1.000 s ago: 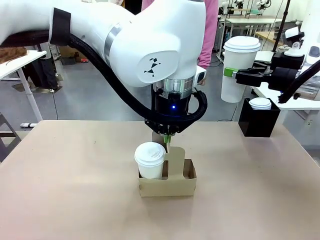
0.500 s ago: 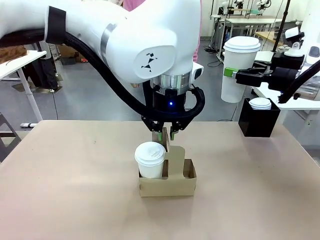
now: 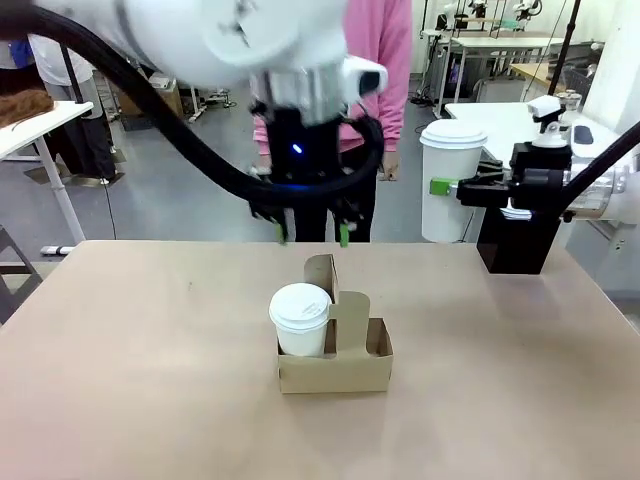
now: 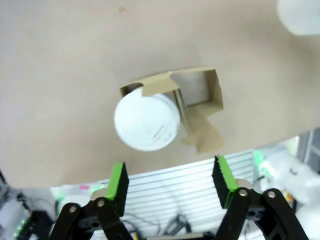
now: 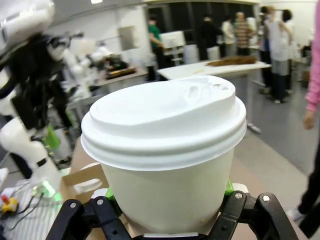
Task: Pour a drink into a cup and package it in a carrier.
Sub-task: Insert the held 600 ml Paper Cup into the Cup Carrier.
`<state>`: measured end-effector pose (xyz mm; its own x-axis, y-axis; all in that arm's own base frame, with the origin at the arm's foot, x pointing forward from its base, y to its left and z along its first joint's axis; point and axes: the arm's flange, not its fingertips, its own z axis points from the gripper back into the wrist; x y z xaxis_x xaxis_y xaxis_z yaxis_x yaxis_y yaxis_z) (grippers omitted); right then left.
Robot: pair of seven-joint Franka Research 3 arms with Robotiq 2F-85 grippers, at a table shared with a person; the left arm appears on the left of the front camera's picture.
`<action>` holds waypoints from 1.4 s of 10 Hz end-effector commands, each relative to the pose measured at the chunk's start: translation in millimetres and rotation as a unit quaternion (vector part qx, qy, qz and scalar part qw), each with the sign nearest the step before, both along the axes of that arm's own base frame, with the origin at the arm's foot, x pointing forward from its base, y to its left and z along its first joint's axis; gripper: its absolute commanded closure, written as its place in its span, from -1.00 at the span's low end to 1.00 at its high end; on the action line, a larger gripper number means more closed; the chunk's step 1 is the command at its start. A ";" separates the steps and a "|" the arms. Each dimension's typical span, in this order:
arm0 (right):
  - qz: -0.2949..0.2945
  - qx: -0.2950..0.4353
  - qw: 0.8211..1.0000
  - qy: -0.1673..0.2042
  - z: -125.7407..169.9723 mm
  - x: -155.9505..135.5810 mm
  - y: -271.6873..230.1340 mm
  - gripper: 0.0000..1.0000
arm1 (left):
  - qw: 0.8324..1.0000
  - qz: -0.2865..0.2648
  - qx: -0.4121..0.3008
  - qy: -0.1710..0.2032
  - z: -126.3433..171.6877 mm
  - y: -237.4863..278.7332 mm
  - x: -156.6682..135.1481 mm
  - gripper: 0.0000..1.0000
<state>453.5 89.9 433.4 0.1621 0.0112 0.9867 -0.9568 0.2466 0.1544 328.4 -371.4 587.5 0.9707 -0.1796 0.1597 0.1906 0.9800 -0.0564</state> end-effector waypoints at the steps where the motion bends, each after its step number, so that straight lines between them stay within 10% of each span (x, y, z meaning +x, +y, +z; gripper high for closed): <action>1: 0.078 0.013 0.997 -0.005 -1.9 10.5 -5.3 -0.60 | 0.996 -0.085 0.003 0.013 13.1 68.2 2.7 -1.00; 6: 0.153 0.029 0.987 -0.028 -46.2 2.8 21.4 -0.60 | 0.962 -0.263 0.012 -0.068 -5.3 210.5 10.8 -1.00; 8: 0.163 0.028 0.986 -0.008 -50.8 -3.4 20.5 -0.60 | 0.975 -0.163 0.074 -0.132 -21.0 199.6 13.0 -1.00; 9: 0.163 0.028 0.986 -0.008 -50.8 -3.4 20.5 -0.60 | 0.965 -0.254 0.025 -0.063 -0.6 216.5 19.1 -1.00; 14: 0.248 0.044 0.967 -0.042 -57.9 5.0 51.3 -0.60 | 0.945 -0.317 -0.007 -0.073 -51.4 258.1 30.8 -1.00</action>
<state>451.1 136.4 377.3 0.1093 -0.0044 0.9940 -0.9783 -0.1778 0.1068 359.5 -131.9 545.4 0.6816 -0.6847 0.2582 0.7003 0.7127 0.0413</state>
